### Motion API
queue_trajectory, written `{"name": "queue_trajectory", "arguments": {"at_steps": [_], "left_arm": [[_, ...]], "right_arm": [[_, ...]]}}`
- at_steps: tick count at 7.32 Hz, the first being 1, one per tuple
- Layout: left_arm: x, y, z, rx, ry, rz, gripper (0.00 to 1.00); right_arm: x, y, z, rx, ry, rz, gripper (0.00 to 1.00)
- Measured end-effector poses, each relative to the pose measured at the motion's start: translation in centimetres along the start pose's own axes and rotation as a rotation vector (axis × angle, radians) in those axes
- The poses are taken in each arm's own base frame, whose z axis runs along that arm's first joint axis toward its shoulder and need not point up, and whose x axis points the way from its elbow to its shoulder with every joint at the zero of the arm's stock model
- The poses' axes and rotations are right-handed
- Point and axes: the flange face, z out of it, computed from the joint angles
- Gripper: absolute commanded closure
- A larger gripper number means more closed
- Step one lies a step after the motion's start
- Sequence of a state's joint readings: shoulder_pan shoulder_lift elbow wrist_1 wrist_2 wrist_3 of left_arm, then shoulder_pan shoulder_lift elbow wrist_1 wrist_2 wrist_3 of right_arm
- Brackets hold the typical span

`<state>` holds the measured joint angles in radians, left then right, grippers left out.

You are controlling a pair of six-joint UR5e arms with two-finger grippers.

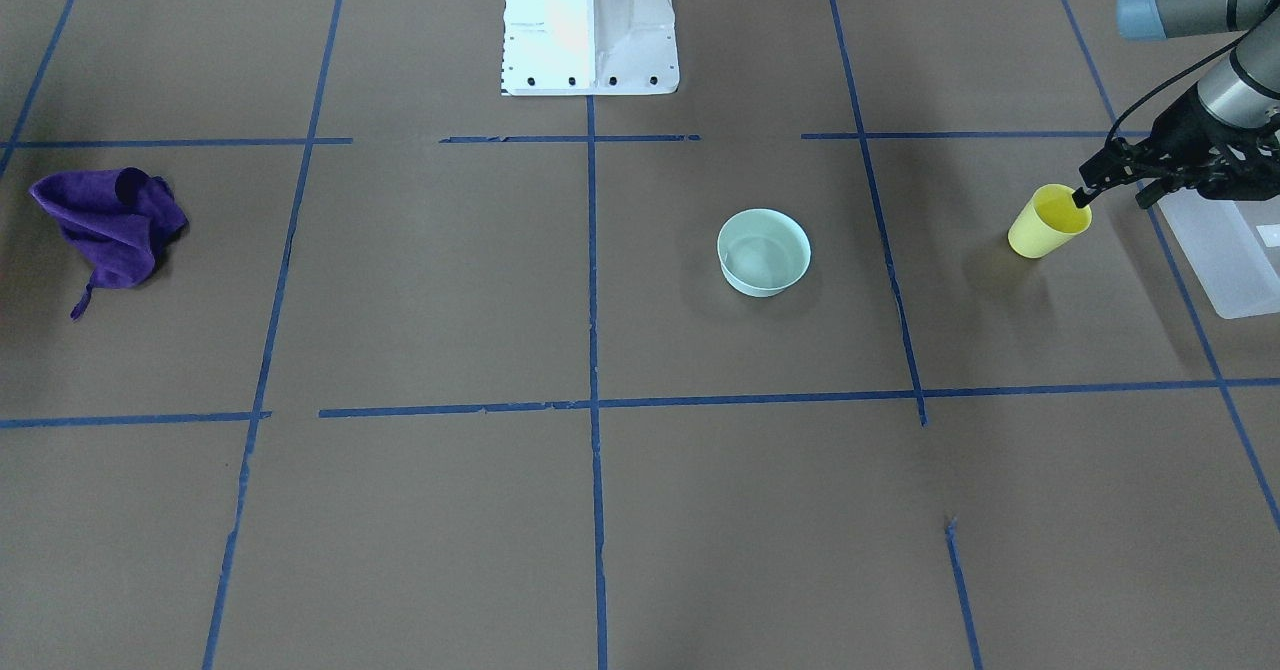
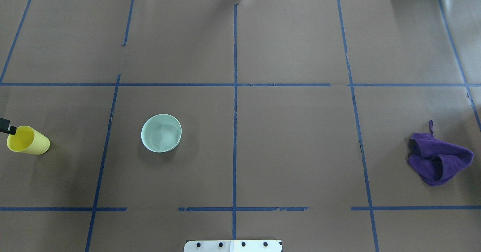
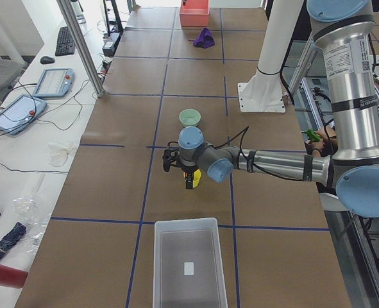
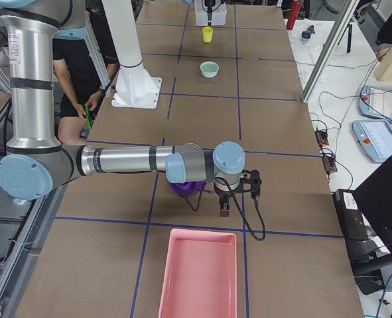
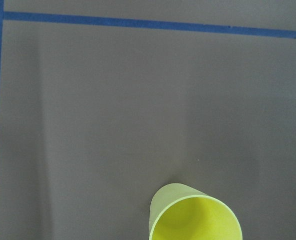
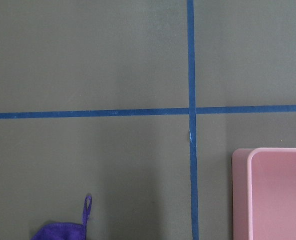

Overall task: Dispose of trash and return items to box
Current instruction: 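Grasp the yellow cup with the left gripper and lift it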

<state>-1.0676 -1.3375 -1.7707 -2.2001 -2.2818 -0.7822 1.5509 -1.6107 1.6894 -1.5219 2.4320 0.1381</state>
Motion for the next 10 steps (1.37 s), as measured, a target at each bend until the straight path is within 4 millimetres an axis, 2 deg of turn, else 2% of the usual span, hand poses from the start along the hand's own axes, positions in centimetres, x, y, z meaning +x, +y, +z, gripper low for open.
{"name": "queue_trajectory", "arguments": {"at_steps": [1, 2, 3, 4, 5, 8, 10], "left_arm": [[-0.2, 0.2, 0.8, -0.006, -0.003, -0.001, 0.00], [0.1, 0.5, 1.7, -0.018, -0.006, -0.002, 0.07], [0.6, 0.7, 2.6, -0.025, -0.011, -0.002, 0.26], [0.9, 0.9, 3.4, -0.022, -0.014, 0.003, 0.68], [0.9, 1.1, 3.8, -0.019, -0.013, 0.003, 1.00], [1.1, 1.1, 3.9, -0.013, -0.008, -0.004, 1.00], [2.3, 1.0, 2.4, 0.005, 0.014, 0.008, 1.00]], "right_arm": [[0.0, 0.0, 0.0, 0.000, -0.001, 0.000, 0.00], [-0.1, 0.0, 0.0, 0.001, -0.001, -0.001, 0.00], [-0.1, 0.0, -0.1, 0.001, 0.000, -0.001, 0.00], [-0.1, -0.1, 0.0, 0.001, 0.000, -0.001, 0.00], [0.0, -0.1, 0.0, 0.001, 0.000, 0.000, 0.00], [-0.2, -0.2, -0.2, 0.004, -0.002, -0.004, 0.00], [-1.3, -1.1, -1.1, 0.025, -0.001, -0.024, 0.00]]}}
